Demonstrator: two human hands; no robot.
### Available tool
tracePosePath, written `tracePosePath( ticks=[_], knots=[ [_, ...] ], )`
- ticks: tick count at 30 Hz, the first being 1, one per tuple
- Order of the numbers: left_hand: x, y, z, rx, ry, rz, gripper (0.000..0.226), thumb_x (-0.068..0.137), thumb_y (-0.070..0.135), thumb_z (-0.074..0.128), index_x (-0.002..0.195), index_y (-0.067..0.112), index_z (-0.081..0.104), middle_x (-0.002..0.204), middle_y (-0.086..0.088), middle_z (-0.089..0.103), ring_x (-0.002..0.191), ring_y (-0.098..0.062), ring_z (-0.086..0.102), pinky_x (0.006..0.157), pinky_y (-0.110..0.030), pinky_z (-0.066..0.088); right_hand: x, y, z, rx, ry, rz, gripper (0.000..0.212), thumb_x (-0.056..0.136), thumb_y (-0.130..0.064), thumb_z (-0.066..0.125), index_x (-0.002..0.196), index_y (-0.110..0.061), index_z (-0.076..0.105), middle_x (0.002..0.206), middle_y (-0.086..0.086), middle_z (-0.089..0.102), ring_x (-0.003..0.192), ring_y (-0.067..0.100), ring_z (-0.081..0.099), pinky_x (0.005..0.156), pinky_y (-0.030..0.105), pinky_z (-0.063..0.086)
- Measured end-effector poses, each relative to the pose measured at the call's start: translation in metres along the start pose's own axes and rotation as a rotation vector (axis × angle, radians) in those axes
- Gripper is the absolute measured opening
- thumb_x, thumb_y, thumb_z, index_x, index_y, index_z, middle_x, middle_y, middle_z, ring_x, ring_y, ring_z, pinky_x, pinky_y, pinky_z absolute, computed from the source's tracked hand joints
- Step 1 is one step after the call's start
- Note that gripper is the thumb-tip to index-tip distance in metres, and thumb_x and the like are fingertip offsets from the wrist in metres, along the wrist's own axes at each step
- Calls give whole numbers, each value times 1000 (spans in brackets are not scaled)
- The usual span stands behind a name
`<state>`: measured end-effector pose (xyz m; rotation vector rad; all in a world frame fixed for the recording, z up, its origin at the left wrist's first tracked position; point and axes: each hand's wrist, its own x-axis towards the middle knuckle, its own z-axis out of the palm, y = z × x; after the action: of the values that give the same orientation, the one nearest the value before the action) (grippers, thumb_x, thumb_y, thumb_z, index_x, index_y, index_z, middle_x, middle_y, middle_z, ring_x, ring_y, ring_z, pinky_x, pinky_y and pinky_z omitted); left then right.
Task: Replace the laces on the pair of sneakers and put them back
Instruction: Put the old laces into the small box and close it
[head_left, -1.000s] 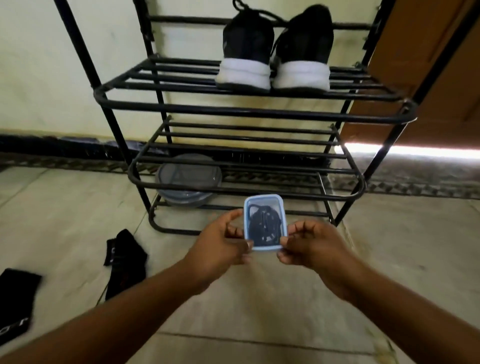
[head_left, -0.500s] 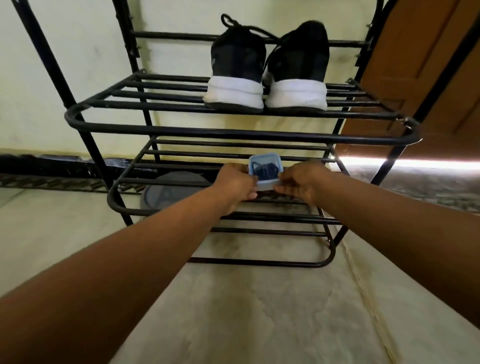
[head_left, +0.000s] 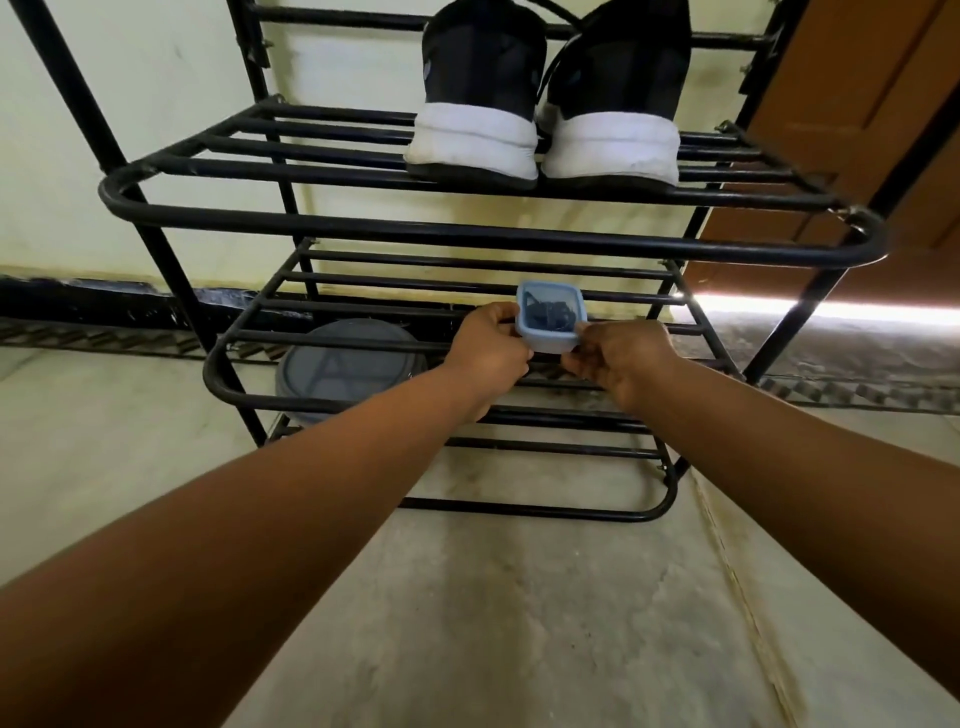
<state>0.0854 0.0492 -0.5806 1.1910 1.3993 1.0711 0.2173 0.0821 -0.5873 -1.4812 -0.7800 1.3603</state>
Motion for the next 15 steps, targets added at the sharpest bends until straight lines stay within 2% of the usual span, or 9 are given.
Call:
tracePosePath(
  ticks=[3, 8, 10, 12, 15],
  knots=[
    [0, 0, 2, 10, 8, -10, 45, 91, -10, 47, 132, 8, 44, 102, -3, 55, 97, -18, 57, 82, -30, 53, 1, 2, 1, -24, 33, -22, 30, 91, -13, 61, 118, -1, 55, 93, 13, 65, 65, 17, 68, 50, 22, 55],
    [0, -1, 2, 41, 15, -12, 41, 91, -8, 49, 128, 9, 46, 108, -7, 57, 100, -21, 59, 88, -36, 52, -4, 5, 2, -39, 32, -34, 30, 93, -16, 59, 118, -3, 55, 90, 12, 64, 60, 15, 66, 50, 23, 54],
    [0, -1, 2, 68, 20, -8, 38, 91, -6, 50, 124, 12, 47, 107, -6, 58, 103, -22, 59, 90, -37, 52, -10, 7, -1, -52, -13, -22, 22, 94, -15, 56, 114, -6, 55, 91, 10, 63, 63, 15, 65, 55, 25, 55],
    [-3, -3, 0, 81, 63, -8, 39, 92, -1, 50, 130, 9, 45, 107, -6, 58, 99, -21, 59, 88, -37, 52, -19, 11, -8, -75, -34, -17, 10, 95, -9, 51, 104, -8, 57, 88, 9, 62, 67, 17, 65, 66, 29, 58],
    [-18, -2, -4, 5, 173, 55, 22, 95, 6, 48, 117, 9, 54, 96, -1, 59, 91, -16, 59, 82, -31, 55, -35, 20, -16, -248, -16, -168, 15, 94, -3, 47, 97, -13, 58, 89, 7, 59, 70, 16, 61, 72, 33, 57]
  ],
)
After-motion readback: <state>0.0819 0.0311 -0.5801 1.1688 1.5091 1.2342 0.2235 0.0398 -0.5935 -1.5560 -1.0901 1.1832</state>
